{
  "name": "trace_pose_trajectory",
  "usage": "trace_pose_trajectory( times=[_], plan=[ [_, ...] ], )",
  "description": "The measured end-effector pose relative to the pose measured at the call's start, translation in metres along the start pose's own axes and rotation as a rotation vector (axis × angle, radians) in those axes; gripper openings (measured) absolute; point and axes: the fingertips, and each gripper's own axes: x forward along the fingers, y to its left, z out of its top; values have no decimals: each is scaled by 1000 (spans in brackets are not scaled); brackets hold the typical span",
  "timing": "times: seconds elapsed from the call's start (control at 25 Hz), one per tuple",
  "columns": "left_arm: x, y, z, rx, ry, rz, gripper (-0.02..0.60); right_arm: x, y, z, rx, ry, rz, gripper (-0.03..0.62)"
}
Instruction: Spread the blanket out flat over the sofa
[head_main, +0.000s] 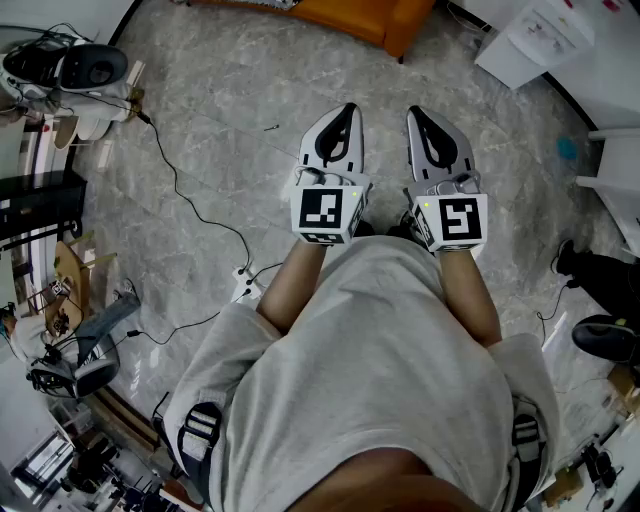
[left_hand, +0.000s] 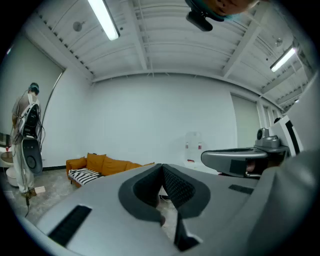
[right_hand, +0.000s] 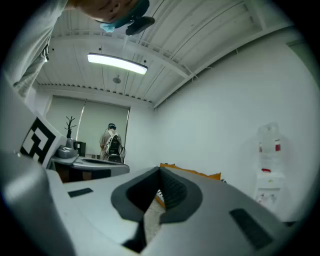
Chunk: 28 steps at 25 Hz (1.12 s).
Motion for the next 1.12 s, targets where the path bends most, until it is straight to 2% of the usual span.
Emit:
trace_pose_trajectory(
  times=[0.28, 0.56, 0.76, 1.12],
  plan=[
    [-4, 38, -4, -3, 15, -9, 9, 28, 21, -8, 27, 10, -13, 20],
    [-11, 71, -20, -33, 37, 22, 9, 38, 30, -26, 35, 47, -26, 20],
    [11, 80, -28, -43, 43, 39, 9, 55, 18, -34, 48, 51, 0, 20],
    [54, 150, -29, -55, 75, 126, 9, 142, 3, -35, 63, 69, 49, 20]
  ],
)
